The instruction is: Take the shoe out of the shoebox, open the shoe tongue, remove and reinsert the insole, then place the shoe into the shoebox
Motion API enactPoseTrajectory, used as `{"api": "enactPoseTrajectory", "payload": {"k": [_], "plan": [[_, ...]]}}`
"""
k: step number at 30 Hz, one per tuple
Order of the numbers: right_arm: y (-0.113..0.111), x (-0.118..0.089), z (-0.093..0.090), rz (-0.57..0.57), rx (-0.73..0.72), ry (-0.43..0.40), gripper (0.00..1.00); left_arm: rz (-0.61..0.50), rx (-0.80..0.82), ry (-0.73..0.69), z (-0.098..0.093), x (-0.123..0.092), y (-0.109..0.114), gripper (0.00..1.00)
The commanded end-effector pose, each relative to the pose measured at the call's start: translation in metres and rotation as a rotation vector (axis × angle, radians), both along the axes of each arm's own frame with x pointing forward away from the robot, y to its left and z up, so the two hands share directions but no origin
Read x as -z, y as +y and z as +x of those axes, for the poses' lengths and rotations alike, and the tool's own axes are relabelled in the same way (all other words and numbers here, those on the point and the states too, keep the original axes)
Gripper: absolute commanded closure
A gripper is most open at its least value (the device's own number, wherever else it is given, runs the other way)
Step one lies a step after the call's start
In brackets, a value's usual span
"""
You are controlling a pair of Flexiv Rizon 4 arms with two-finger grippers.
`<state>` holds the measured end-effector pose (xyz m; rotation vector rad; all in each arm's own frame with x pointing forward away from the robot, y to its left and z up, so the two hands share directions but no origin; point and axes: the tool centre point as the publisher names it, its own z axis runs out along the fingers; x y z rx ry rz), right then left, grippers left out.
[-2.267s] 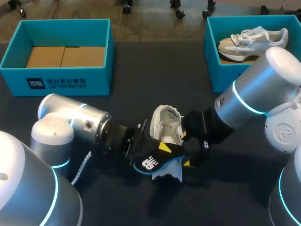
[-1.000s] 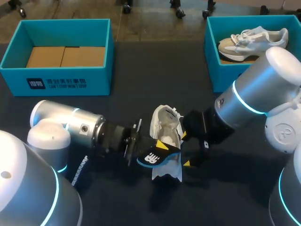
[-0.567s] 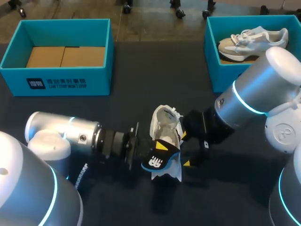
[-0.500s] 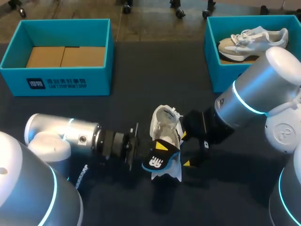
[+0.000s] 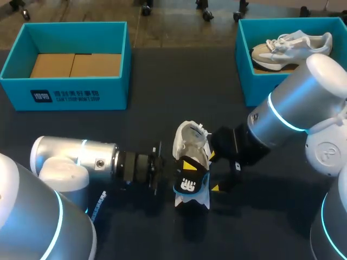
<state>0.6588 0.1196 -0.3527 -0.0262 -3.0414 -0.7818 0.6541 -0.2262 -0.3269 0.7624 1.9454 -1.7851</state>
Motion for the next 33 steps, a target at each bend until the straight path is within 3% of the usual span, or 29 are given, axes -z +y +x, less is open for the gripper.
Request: {"api": "enactPoseTrajectory", "payload": {"k": [1,13,22,24,26,28,33], "plan": [[0.001,0.001,-0.001,0.0,0.0,-0.001,0.0,0.039,-0.029,-0.007,0.003,0.006,-0.013,1.0],[0.001,0.001,-0.001,0.0,0.0,-0.001,0.0,0.092,-0.079,0.023,0.024,0.028,-0.009,1.0],[0.001,0.001,-0.001,0.0,0.0,-0.001,0.0,0.097,-0.055,0.037,0.016,0.024,-0.004,1.0],[0.001,0.001,-0.001,0.0,0.0,-0.001,0.0,0.099,-0.052,0.032,0.011,0.02,-0.004,0.88],[0.001,0.001,-0.001,0.0,0.0,-0.001,0.0,0.099,-0.052,0.032,0.01,0.02,-0.004,0.88],[0.001,0.001,-0.001,0.0,0.0,-0.001,0.0,0.089,-0.051,0.021,0.005,0.016,-0.004,0.8],[0.001,0.001,-0.001,0.0,0.0,-0.001,0.0,0.083,-0.054,0.012,0.002,0.011,-0.005,0.77]]}}
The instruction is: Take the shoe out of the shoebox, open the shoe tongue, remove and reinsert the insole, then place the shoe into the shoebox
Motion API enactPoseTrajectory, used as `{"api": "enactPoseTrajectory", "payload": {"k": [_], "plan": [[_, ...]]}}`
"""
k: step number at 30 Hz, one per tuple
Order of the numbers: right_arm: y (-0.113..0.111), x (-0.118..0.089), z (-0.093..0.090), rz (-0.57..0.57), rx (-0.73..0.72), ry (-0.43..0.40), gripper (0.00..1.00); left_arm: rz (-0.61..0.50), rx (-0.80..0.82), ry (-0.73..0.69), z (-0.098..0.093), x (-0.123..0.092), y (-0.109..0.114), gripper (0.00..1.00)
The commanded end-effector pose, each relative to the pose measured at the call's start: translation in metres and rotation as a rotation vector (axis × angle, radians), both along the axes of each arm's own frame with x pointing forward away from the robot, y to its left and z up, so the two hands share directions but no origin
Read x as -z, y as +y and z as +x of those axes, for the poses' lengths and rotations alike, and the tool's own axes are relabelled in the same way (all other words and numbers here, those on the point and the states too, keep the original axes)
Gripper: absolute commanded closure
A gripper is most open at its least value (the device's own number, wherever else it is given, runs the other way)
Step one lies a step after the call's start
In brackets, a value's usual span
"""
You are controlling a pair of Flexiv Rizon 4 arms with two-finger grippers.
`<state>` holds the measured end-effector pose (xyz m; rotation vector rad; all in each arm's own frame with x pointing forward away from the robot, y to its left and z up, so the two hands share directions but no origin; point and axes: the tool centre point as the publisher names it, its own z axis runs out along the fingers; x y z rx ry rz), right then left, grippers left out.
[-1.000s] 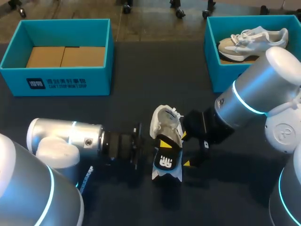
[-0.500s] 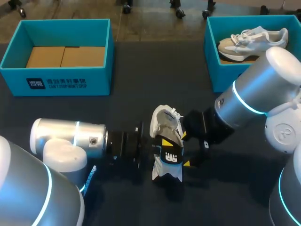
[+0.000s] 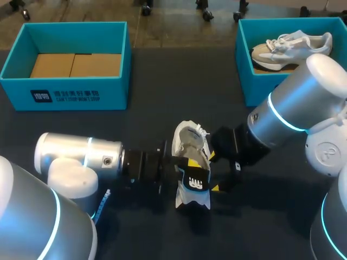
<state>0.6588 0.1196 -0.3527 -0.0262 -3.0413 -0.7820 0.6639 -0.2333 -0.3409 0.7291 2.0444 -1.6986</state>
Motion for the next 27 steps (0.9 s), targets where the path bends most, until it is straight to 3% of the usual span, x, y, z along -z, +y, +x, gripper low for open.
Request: {"api": "enactPoseTrajectory", "payload": {"k": [1,11,13,16,27], "plan": [[0.001,0.001,-0.001,0.0,0.0,-0.001,0.0,-0.004,-0.01,-0.009,-0.009,-0.004,0.002,0.76],[0.001,0.001,-0.001,0.0,0.0,-0.001,0.0,-0.014,-0.003,-0.049,-0.026,-0.015,0.001,0.75],[0.001,0.001,-0.001,0.0,0.0,-0.001,0.0,-0.013,-0.009,-0.07,-0.03,-0.017,0.0,0.8],[0.001,0.001,-0.001,0.0,0.0,-0.001,0.0,-0.007,-0.029,-0.109,-0.032,-0.019,-0.001,1.0],[0.001,0.001,-0.001,0.0,0.0,-0.001,0.0,0.028,-0.108,-0.151,-0.023,-0.008,0.001,1.0]]}}
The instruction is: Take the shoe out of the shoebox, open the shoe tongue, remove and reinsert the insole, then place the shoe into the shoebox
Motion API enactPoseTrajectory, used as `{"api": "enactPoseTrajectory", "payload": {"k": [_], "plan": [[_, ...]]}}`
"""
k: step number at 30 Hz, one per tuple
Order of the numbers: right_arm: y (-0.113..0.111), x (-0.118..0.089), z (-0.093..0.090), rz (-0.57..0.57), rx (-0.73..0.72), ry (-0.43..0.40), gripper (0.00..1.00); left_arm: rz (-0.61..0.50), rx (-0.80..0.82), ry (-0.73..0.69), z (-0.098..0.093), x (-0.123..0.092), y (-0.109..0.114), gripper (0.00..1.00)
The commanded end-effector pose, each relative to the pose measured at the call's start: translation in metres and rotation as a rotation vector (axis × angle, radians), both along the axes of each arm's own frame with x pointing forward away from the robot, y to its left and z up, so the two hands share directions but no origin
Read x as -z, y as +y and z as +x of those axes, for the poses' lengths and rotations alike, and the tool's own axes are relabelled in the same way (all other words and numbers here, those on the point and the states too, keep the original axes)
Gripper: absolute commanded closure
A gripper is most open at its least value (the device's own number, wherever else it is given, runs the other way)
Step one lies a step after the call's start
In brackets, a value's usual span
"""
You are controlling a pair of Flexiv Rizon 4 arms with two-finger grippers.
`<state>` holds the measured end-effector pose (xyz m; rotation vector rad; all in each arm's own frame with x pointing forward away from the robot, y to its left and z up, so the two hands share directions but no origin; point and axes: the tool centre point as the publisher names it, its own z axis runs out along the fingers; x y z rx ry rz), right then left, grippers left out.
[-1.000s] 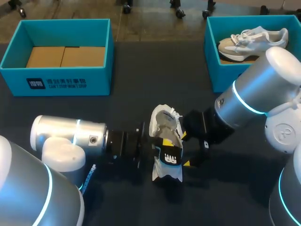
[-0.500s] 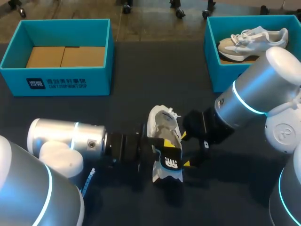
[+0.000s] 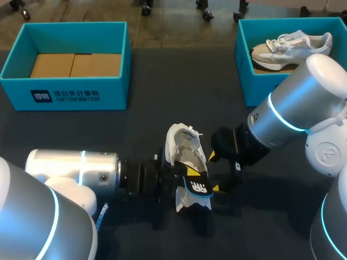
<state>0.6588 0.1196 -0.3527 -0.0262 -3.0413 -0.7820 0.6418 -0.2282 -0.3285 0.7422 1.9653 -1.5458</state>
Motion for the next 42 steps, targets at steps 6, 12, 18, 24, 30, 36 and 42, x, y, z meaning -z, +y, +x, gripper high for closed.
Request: {"api": "enactPoseTrajectory", "payload": {"k": [6,12,18,24,30,36,42], "plan": [[0.001,0.001,-0.001,0.0,0.0,-0.001,0.0,0.028,-0.086,0.007,0.017,0.012,-0.002,1.0],[0.001,0.001,-0.001,0.0,0.0,-0.001,0.0,0.067,-0.125,0.041,0.032,0.022,-0.002,1.0],[0.001,0.001,-0.001,0.0,0.0,-0.001,0.0,0.074,-0.115,0.049,0.029,0.021,0.0,1.0],[0.001,0.001,-0.001,0.0,0.0,-0.001,0.0,0.073,-0.105,0.047,0.022,0.016,0.005,0.73],[0.001,0.001,-0.001,0.0,0.0,-0.001,0.0,0.065,-0.102,0.028,0.014,0.011,0.007,0.59],[0.001,0.001,-0.001,0.0,0.0,-0.001,0.0,0.043,-0.1,0.006,0.008,0.004,0.009,0.61],[0.001,0.001,-0.001,0.0,0.0,-0.001,0.0,0.039,-0.103,-0.021,0.003,-0.002,0.006,0.69]]}}
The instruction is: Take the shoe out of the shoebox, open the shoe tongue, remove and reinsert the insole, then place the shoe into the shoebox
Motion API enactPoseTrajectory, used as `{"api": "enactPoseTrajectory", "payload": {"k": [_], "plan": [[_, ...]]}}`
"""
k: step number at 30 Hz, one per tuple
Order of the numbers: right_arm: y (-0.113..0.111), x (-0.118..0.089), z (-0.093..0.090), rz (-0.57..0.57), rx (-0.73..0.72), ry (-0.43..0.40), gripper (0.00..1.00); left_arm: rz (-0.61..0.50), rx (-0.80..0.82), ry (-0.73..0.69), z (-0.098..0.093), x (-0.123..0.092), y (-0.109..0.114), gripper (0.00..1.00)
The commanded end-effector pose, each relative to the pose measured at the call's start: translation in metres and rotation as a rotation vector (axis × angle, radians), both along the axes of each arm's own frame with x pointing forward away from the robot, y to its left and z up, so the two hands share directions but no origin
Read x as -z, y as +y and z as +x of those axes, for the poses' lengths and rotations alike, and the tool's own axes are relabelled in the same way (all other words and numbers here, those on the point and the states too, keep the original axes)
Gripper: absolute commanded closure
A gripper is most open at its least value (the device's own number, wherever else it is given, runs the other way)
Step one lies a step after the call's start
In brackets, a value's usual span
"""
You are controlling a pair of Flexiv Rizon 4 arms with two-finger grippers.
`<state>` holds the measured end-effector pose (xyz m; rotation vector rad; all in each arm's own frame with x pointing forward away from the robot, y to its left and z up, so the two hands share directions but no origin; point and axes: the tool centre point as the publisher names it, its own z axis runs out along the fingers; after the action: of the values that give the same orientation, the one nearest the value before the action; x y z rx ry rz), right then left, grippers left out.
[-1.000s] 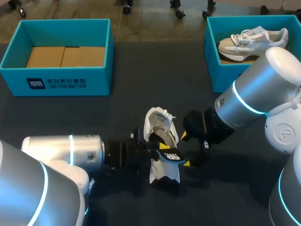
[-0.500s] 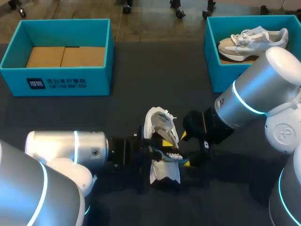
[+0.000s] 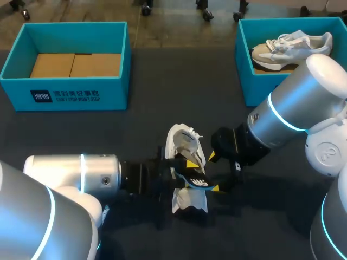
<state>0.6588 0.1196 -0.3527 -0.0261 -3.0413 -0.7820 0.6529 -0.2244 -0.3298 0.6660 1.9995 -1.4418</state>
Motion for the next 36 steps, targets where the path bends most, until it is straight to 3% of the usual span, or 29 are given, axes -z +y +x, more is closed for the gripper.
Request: {"api": "enactPoseTrajectory", "payload": {"k": [1,2,3,20,32,33,34,36], "plan": [[0.001,0.001,-0.001,0.0,0.0,-0.001,0.0,-0.003,-0.008,-0.012,-0.009,-0.004,0.002,0.72],[0.001,0.001,-0.001,0.0,0.0,-0.001,0.0,-0.001,-0.009,-0.019,-0.009,-0.004,0.002,0.78],[0.001,0.001,-0.001,0.0,0.0,-0.001,0.0,0.005,-0.011,-0.035,-0.01,-0.004,0.001,1.0],[0.001,0.001,-0.001,0.0,0.0,-0.001,0.0,0.056,-0.048,-0.233,0.014,0.021,0.004,1.0],[0.001,0.001,-0.001,0.0,0.0,-0.001,0.0,0.079,-0.061,-0.209,0.015,0.018,0.009,1.0],[0.001,0.001,-0.001,0.0,0.0,-0.001,0.0,0.078,-0.06,-0.207,0.014,0.016,0.01,0.98],[0.001,0.001,-0.001,0.0,0.0,-0.001,0.0,0.079,-0.062,-0.208,0.012,0.014,0.01,0.85],[0.001,0.001,-0.001,0.0,0.0,-0.001,0.0,0.07,-0.058,-0.201,0.009,0.011,0.011,0.85]]}}
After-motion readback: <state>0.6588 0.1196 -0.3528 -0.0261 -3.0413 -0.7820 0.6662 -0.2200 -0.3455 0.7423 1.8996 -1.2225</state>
